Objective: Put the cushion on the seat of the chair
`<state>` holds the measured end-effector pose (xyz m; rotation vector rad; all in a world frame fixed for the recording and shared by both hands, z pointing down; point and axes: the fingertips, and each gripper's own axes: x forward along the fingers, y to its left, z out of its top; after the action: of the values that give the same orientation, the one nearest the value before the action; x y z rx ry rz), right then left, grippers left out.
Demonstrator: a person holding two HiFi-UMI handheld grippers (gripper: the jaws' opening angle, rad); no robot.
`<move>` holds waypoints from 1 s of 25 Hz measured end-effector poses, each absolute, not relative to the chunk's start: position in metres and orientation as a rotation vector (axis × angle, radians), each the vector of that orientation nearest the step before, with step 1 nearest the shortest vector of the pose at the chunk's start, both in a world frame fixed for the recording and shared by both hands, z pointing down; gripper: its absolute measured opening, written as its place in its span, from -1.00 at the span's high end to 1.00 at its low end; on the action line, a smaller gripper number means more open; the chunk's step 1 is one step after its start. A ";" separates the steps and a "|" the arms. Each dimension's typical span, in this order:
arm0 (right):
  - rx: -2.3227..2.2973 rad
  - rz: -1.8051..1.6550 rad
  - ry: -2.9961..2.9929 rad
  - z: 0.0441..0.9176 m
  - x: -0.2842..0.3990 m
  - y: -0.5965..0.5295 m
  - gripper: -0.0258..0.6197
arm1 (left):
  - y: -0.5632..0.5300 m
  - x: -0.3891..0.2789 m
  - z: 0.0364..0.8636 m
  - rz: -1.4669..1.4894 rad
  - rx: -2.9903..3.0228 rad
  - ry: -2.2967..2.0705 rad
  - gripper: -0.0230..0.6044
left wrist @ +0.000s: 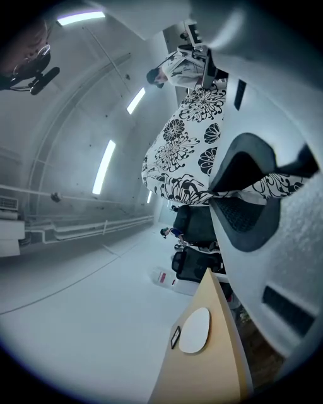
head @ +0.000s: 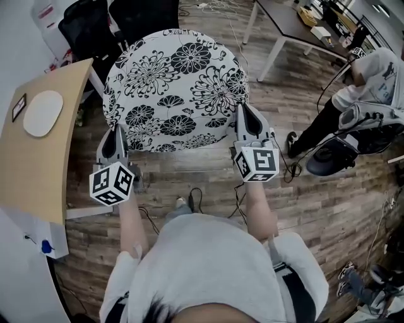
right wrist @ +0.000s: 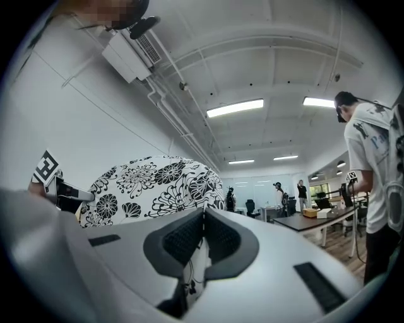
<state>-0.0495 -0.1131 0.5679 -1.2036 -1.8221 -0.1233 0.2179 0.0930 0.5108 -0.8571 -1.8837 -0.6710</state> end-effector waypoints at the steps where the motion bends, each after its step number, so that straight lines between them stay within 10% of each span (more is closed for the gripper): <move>1: -1.203 -0.119 -1.824 0.567 -0.049 -0.113 0.87 | 0.093 0.217 0.510 -0.669 -0.856 -1.887 0.86; 25: -1.210 -0.088 -1.830 0.554 -0.050 -0.110 0.87 | 0.089 0.210 0.496 -0.674 -0.864 -1.901 0.86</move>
<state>-0.0500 -0.1102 0.5540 -1.2101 -1.8296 -0.0882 0.2101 0.0894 0.4963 -0.8640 -1.9006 -0.6744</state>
